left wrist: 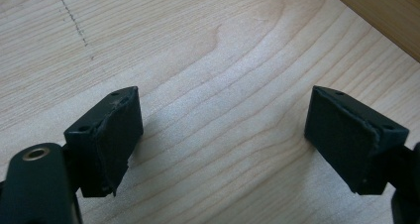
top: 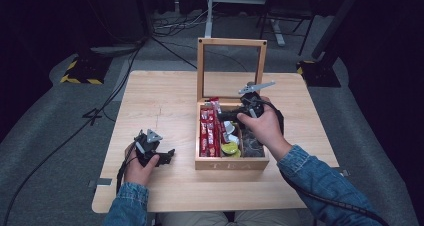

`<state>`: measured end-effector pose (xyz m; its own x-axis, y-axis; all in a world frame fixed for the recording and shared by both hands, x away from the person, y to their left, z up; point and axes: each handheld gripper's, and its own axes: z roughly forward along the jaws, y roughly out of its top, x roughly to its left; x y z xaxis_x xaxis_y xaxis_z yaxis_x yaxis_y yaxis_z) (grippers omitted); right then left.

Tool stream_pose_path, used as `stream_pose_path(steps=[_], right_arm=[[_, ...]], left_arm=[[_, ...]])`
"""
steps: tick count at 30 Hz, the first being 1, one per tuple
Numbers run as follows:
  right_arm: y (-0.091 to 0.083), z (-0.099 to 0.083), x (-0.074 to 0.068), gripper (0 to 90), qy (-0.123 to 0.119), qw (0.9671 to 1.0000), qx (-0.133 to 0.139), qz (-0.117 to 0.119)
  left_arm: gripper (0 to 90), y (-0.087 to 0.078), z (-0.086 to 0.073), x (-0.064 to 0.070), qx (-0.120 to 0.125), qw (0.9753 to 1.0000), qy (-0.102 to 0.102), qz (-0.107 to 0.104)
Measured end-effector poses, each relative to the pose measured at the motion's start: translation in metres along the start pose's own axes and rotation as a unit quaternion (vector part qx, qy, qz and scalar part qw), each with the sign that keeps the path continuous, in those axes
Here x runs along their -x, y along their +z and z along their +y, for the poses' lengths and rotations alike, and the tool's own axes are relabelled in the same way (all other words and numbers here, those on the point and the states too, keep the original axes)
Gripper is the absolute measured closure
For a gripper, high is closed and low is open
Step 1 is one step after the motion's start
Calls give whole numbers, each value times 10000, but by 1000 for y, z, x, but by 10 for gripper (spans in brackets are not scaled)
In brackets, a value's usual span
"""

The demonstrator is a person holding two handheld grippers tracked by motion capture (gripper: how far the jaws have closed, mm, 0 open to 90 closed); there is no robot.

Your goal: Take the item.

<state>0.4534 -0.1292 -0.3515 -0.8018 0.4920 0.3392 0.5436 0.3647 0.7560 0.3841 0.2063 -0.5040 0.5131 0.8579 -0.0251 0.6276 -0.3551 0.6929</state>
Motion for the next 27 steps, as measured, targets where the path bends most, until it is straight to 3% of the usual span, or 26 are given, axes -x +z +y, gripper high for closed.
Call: stream_pose_path(steps=[16,27], right_arm=[[-52,-13,19,844,53,9990,267,-362],[-88,-29,42,843,237,9961,383,-759]], left_arm=[[154,0,-1,0,18,10000,-30,15],[154,-1,-1,0,8,10000,-19,16]])
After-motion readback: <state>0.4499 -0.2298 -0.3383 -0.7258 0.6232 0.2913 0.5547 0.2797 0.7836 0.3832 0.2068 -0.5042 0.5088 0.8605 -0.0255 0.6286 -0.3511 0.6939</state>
